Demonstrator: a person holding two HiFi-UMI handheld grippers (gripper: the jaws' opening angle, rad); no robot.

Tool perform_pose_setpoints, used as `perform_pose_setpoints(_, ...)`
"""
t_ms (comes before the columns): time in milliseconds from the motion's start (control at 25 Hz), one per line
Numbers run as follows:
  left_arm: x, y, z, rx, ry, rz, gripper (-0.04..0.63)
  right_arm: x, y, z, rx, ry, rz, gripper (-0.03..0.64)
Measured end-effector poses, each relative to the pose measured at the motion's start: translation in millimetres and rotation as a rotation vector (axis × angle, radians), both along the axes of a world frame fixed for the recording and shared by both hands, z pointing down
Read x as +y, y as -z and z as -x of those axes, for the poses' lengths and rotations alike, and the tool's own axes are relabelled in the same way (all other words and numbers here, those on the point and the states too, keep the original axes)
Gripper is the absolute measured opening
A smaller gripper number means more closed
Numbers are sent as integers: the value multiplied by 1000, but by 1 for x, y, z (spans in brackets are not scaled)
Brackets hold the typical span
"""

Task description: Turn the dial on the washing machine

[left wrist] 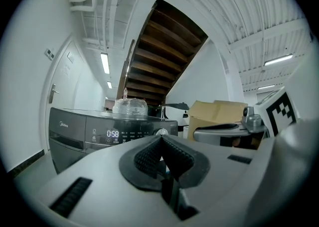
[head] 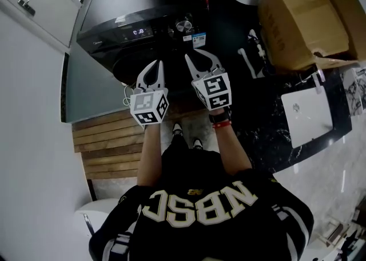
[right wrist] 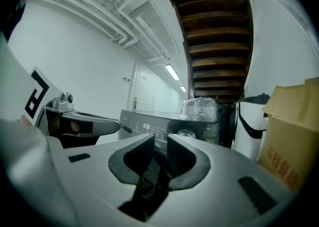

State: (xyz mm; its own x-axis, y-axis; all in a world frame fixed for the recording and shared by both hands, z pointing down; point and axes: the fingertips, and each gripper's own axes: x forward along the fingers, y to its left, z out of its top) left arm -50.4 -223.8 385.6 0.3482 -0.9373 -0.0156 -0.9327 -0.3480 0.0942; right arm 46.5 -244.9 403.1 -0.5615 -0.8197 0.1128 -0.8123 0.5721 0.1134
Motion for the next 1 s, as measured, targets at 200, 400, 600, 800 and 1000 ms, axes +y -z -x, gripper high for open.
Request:
perform_pose_setpoints(200,-32,-2,13,29,-13,6,14,-32,1,15,52,5,2,106)
perform_pose_setpoints(400,-60,-2,18,20,-49,0,14,-64,2,22,104,-12,-1,135)
perform_pose_setpoints(600,-83,-7,25,21,-68,6,14,-95,-10,25,190,-37,4,186)
perform_pose_setpoints(800,-101,-11,30,30,-81,9,14,-121,-18,24,328,-87,-37,227)
perform_pose_setpoints(1000,-113,-15,31,32,-100,19,14,-138,-30,29,543,-119,-109,255)
